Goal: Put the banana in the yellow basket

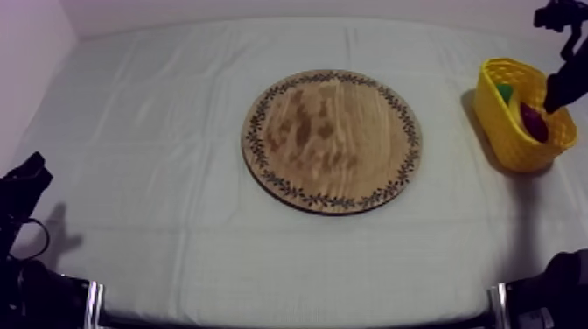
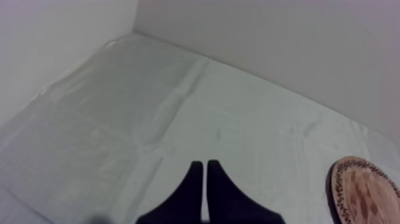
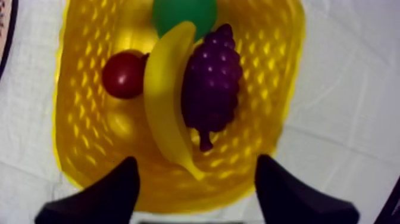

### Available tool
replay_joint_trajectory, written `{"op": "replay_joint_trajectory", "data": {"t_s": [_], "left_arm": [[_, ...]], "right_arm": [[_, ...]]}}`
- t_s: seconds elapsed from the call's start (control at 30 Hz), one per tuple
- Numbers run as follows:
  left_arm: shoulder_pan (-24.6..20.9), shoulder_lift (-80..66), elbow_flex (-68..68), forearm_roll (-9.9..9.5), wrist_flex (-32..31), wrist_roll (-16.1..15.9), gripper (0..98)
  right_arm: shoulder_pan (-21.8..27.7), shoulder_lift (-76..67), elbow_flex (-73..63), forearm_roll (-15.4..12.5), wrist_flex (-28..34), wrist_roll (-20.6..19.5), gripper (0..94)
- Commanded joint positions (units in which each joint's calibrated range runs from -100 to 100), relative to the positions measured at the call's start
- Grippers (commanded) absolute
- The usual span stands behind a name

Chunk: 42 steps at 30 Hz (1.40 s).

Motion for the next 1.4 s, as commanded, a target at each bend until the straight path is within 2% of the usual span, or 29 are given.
{"op": "replay_joint_trajectory", "data": {"t_s": [0.0, 0.2, 0.43, 0.53, 0.7, 0.9, 1.07, 1.17, 1.37], "left_arm": [[0.0, 0.0, 0.0, -0.01, 0.0, 0.0, 0.1], [0.0, 0.0, 0.0, -0.01, 0.0, 0.0, 0.1], [0.0, 0.0, 0.0, -0.01, 0.0, 0.0, 0.1], [0.0, 0.0, 0.0, -0.01, 0.0, 0.0, 0.1], [0.0, 0.0, 0.0, -0.01, 0.0, 0.0, 0.1], [0.0, 0.0, 0.0, -0.01, 0.0, 0.0, 0.1], [0.0, 0.0, 0.0, -0.01, 0.0, 0.0, 0.1], [0.0, 0.0, 0.0, -0.01, 0.0, 0.0, 0.1], [0.0, 0.0, 0.0, -0.01, 0.0, 0.0, 0.1]], "right_arm": [[0.4, -4.3, 2.0, -0.1, -1.2, 0.9, 45.8], [0.9, -13.0, 8.1, -0.1, -5.1, 1.4, 32.1], [-1.6, -22.2, 18.3, 2.7, -12.8, -3.6, 16.9], [-2.5, -25.3, 22.2, 3.3, -15.3, -5.0, 14.3], [-2.6, -30.3, 27.9, 2.2, -20.0, -4.8, 6.4], [-3.6, -38.1, 37.2, -0.2, -26.5, -1.4, 1.3], [-6.8, -46.3, 45.7, 0.6, -32.3, -5.4, 0.6], [-7.0, -51.1, 49.5, -2.7, -35.8, -6.1, 0.5], [-6.8, -61.2, 56.0, -12.7, -38.0, -4.8, 0.4]]}}
